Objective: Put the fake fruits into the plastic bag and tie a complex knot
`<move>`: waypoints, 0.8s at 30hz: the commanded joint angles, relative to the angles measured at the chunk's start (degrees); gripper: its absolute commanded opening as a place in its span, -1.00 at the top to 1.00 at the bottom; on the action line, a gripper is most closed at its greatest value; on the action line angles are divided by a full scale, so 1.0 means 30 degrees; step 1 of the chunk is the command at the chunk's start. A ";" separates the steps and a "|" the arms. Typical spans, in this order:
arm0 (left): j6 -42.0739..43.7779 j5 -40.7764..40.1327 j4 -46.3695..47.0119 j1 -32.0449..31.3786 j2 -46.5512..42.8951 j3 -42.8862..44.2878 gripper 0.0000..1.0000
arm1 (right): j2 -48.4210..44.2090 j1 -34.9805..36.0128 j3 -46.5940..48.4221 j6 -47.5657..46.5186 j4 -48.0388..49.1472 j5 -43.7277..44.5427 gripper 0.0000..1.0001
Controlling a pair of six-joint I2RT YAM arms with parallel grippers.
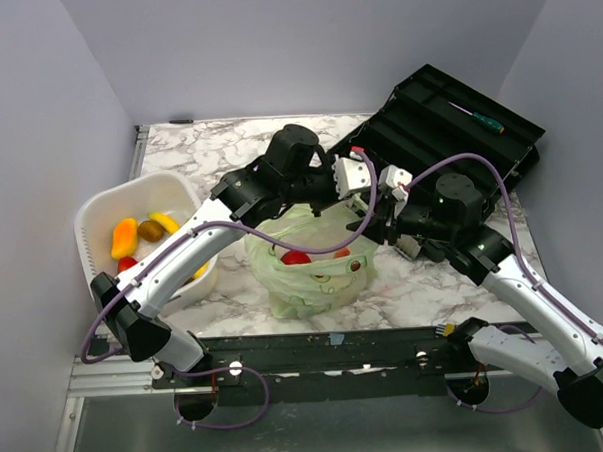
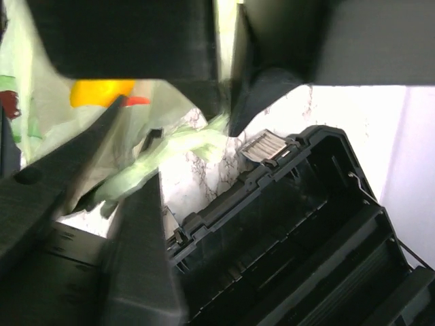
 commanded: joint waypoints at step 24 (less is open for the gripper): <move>-1.1995 1.0951 0.8987 0.4089 -0.3135 -0.3128 1.00 | 0.1100 0.0009 0.2653 0.3074 0.3908 -0.2262 -0.99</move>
